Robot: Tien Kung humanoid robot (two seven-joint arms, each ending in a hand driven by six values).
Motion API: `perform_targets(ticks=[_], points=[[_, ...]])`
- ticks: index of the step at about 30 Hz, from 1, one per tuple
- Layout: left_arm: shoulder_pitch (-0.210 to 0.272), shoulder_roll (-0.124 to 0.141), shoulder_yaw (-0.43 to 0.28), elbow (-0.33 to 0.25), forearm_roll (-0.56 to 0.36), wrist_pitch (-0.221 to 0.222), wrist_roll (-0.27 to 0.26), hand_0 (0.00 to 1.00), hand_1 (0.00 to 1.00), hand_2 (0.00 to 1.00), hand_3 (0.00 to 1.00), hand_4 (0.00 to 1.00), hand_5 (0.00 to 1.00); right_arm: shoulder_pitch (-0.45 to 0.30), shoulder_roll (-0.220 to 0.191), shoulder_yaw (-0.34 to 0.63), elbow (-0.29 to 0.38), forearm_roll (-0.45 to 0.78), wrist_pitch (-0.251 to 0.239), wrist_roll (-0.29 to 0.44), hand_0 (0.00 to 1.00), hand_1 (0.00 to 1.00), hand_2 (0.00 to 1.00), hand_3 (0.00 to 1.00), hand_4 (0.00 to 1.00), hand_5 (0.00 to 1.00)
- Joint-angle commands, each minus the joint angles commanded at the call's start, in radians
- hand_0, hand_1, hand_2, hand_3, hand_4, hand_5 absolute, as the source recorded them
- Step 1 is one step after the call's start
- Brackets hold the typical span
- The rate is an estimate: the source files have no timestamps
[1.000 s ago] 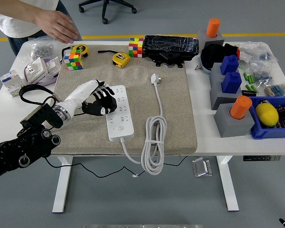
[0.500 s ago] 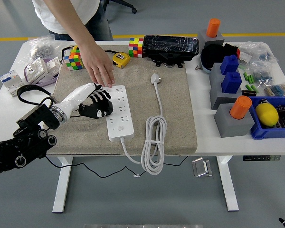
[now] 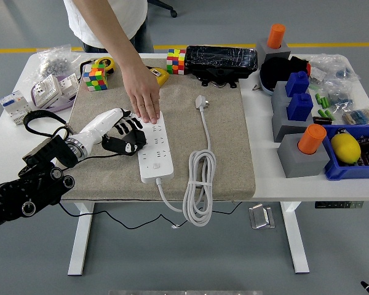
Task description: Put the plug near the board,insert it into the board,press the button,pull the plug out
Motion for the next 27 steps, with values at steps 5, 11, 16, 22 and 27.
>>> perform_targets(ticks=[5,11,16,22,27], points=[[0.0,0.009,0.001,0.0,0.006,-0.012,-0.001,0.438,0.456,0.475,0.542,0.743,0.002,-0.001,0.0,0.0,0.0,-0.001,0.0,0.0,0.588,0.666,0.636,0.562,0.966,0.578],[-0.001,0.014,-0.003,0.003,0.016,-0.024,0.003,0.436,0.455,0.471,0.54,0.74,0.002,-0.001,0.0,0.001,0.001,-0.001,0.0,0.0,0.588,0.666,0.636,0.562,0.966,0.579],[-0.003,0.013,-0.004,0.003,0.023,-0.029,0.005,0.436,0.456,0.47,0.537,0.74,0.002,0.0,-0.001,0.002,0.002,-0.001,0.0,0.0,0.588,0.666,0.636,0.562,0.966,0.578],[-0.003,0.017,-0.004,-0.001,0.036,-0.048,0.012,0.429,0.455,0.462,0.533,0.735,0.002,0.0,0.0,0.002,0.003,-0.001,0.0,0.001,0.589,0.666,0.635,0.561,0.966,0.578],[-0.002,0.019,-0.012,-0.008,0.054,-0.058,0.015,0.417,0.443,0.452,0.524,0.734,0.002,-0.001,0.0,0.001,0.003,-0.001,0.0,0.001,0.587,0.666,0.635,0.561,0.965,0.578]])
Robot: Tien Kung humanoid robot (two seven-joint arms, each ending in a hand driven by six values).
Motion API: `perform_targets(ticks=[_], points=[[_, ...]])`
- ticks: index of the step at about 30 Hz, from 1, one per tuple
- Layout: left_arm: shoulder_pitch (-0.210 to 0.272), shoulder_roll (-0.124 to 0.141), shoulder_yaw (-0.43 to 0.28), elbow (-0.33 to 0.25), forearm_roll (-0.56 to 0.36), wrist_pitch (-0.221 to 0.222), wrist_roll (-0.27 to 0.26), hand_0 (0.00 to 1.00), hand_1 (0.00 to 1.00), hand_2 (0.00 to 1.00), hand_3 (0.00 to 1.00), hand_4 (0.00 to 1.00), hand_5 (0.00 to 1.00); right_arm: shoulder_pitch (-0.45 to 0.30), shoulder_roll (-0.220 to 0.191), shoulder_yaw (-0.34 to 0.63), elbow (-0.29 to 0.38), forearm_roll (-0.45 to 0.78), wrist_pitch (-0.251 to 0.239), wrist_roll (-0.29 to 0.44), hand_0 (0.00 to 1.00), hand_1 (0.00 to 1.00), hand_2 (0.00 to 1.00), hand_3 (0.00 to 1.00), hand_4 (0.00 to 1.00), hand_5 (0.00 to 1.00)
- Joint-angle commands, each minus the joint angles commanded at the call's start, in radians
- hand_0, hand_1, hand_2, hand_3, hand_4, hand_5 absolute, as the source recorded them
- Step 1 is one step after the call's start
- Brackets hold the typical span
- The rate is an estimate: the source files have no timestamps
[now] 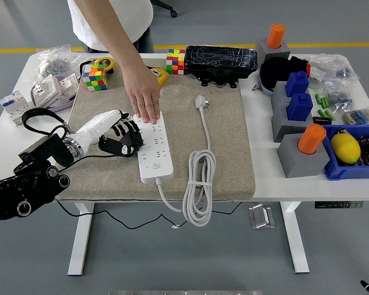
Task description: Put the plug near the board,insert it into the board,press the button,pull the plug out
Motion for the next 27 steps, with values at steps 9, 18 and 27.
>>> perform_targets(ticks=[9,18,27], points=[[-0.006,-0.006,0.0,-0.006,0.027,0.025,0.004,0.416,0.441,0.452,0.524,0.731,0.002,0.002,-0.001,0.003,0.005,-0.001,-0.001,0.001,0.587,0.666,0.636,0.561,0.964,0.577],[-0.014,-0.005,0.0,-0.004,0.106,0.029,0.04,0.39,0.431,0.434,0.517,0.731,0.002,0.001,0.0,0.001,0.005,-0.001,0.0,0.001,0.588,0.666,0.635,0.561,0.964,0.578],[-0.011,0.0,0.001,-0.005,0.1,-0.01,0.047,0.392,0.429,0.429,0.515,0.721,0.002,0.001,-0.001,0.002,0.005,-0.001,-0.001,0.002,0.587,0.666,0.634,0.561,0.964,0.578]])
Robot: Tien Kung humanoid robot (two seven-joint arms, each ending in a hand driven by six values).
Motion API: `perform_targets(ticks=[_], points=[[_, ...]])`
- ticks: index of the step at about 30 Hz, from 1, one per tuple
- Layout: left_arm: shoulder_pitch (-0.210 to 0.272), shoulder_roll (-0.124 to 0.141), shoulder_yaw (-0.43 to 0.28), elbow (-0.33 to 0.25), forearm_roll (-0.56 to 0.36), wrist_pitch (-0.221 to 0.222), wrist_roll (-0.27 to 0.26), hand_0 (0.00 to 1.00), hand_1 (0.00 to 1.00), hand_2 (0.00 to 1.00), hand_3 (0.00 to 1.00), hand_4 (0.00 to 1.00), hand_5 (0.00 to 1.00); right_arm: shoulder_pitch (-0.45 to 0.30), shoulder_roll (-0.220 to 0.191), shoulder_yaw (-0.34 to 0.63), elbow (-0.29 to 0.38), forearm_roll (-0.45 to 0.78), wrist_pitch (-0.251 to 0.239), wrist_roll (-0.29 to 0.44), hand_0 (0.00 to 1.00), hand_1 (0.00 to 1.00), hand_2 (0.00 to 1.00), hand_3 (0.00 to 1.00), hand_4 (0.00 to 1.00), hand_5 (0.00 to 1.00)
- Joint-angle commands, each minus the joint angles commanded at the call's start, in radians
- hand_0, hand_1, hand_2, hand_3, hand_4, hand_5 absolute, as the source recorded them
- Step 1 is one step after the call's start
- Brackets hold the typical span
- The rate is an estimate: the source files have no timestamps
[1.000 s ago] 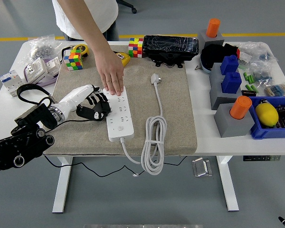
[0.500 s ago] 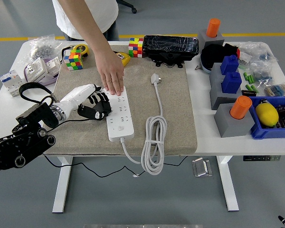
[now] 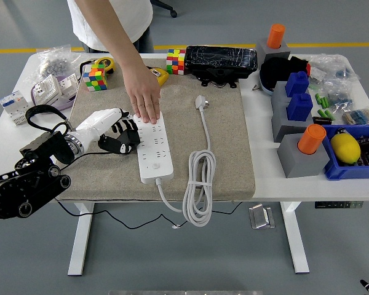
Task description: Put the plug near the board,insert it into the board,press the button,pull the plug out
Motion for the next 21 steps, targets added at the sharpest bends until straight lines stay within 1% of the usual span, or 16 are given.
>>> perform_targets(ticks=[3,7,12,18,19,21], points=[[0.002,0.002,-0.003,-0.006,-0.007,-0.009,-0.005,0.388,0.428,0.426,0.513,0.717,0.002,0.0,0.0,0.001,0.0,0.0,0.0,0.0,0.588,0.666,0.635,0.561,0.964,0.578],[0.004,0.004,-0.013,-0.016,-0.014,-0.008,-0.011,0.38,0.426,0.422,0.51,0.72,0.002,0.0,0.0,0.002,0.001,0.0,0.0,0.001,0.588,0.665,0.634,0.561,0.964,0.578],[-0.001,0.006,-0.012,-0.019,-0.007,-0.027,0.003,0.38,0.426,0.422,0.51,0.72,0.002,0.0,0.0,0.0,0.001,0.001,0.0,0.001,0.588,0.665,0.634,0.561,0.964,0.578],[-0.004,-0.001,-0.002,-0.009,-0.001,-0.019,0.014,0.377,0.423,0.418,0.511,0.722,0.002,0.001,0.0,-0.001,0.002,0.001,0.0,0.002,0.588,0.665,0.634,0.561,0.964,0.578],[-0.004,-0.001,-0.001,-0.008,0.0,-0.018,0.015,0.396,0.441,0.446,0.529,0.73,0.002,0.001,0.0,-0.001,0.002,0.001,0.0,0.002,0.588,0.665,0.633,0.561,0.964,0.578],[-0.005,0.0,-0.003,-0.006,-0.006,-0.02,0.017,0.396,0.441,0.446,0.529,0.73,0.002,0.002,-0.001,-0.001,0.002,0.001,0.0,0.002,0.588,0.665,0.633,0.561,0.964,0.578]])
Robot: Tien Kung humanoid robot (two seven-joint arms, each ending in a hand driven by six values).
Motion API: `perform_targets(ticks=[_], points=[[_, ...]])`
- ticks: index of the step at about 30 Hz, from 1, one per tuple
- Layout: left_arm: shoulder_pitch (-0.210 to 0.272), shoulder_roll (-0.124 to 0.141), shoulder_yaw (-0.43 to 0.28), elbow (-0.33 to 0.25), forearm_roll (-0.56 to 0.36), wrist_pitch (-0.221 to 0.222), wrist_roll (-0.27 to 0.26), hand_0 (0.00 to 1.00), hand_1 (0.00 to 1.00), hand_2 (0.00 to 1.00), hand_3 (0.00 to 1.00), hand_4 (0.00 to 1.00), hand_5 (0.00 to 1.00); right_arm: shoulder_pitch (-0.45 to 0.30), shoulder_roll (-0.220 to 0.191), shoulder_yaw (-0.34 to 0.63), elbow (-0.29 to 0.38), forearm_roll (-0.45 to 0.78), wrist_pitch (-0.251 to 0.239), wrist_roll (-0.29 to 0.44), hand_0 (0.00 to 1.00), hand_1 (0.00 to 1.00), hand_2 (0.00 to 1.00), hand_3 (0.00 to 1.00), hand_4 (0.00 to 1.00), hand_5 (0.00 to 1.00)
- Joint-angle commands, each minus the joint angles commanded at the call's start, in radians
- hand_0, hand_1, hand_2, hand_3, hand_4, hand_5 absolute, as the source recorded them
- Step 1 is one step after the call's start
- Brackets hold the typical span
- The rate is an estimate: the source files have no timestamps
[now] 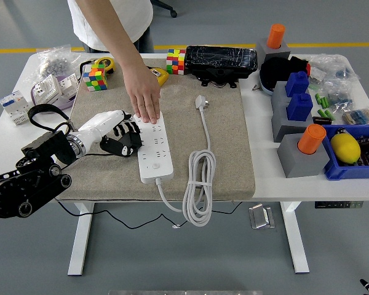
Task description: Put the plug near the board,insert it into the board,press the button,pull the plug out
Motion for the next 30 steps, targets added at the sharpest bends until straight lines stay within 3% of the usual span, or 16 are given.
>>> perform_targets(ticks=[3,4,9,10,21,22,25,27,28,30], points=[[0.0,0.003,-0.007,0.004,-0.021,-0.013,-0.001,0.396,0.441,0.446,0.529,0.73,0.002,-0.001,0.0,0.002,-0.001,0.001,-0.001,0.001,0.588,0.665,0.633,0.561,0.964,0.578],[0.0,0.003,-0.008,0.004,-0.024,-0.015,-0.002,0.527,0.608,0.601,0.628,0.97,0.08,-0.001,0.0,0.002,-0.001,0.001,0.0,0.001,0.589,0.665,0.634,0.561,0.964,0.577],[0.0,0.004,-0.014,0.009,-0.049,-0.014,-0.011,0.527,0.608,0.601,0.628,0.97,0.08,-0.001,0.0,0.003,-0.001,0.0,0.0,0.001,0.589,0.665,0.634,0.561,0.964,0.577],[0.0,0.004,-0.015,0.008,-0.055,-0.01,-0.017,0.648,0.699,0.727,0.754,0.998,0.278,-0.001,0.0,0.003,0.0,0.0,-0.001,0.001,0.588,0.665,0.633,0.56,0.964,0.578],[0.01,0.005,-0.025,-0.004,-0.09,-0.002,-0.04,0.661,0.71,0.748,0.779,0.998,0.338,-0.001,0.001,0.002,0.004,-0.002,0.0,0.001,0.588,0.665,0.633,0.56,0.963,0.577],[0.013,0.006,-0.032,-0.008,-0.093,0.005,-0.046,0.653,0.698,0.735,0.768,0.998,0.385,-0.002,0.001,0.001,0.004,-0.002,0.0,0.001,0.589,0.665,0.633,0.56,0.963,0.578],[0.034,0.012,-0.062,-0.041,-0.108,0.058,-0.067,0.653,0.698,0.735,0.768,0.998,0.385,-0.001,0.0,0.0,0.004,-0.002,0.0,0.001,0.589,0.665,0.633,0.56,0.963,0.578],[0.068,0.023,-0.094,-0.092,-0.125,0.119,-0.07,0.653,0.698,0.735,0.768,0.998,0.385,-0.001,0.0,0.001,0.004,-0.002,0.0,0.002,0.589,0.665,0.633,0.56,0.963,0.578],[0.086,0.028,-0.109,-0.118,-0.119,0.147,-0.063,0.657,0.688,0.713,0.75,0.977,0.48,-0.001,0.0,0.0,0.004,-0.003,0.0,0.002,0.589,0.665,0.634,0.56,0.963,0.578],[0.129,0.039,-0.137,-0.177,-0.097,0.198,-0.034,0.657,0.688,0.713,0.75,0.977,0.48,-0.002,0.0,0.001,0.004,-0.003,0.0,0.001,0.589,0.665,0.634,0.56,0.963,0.578]])
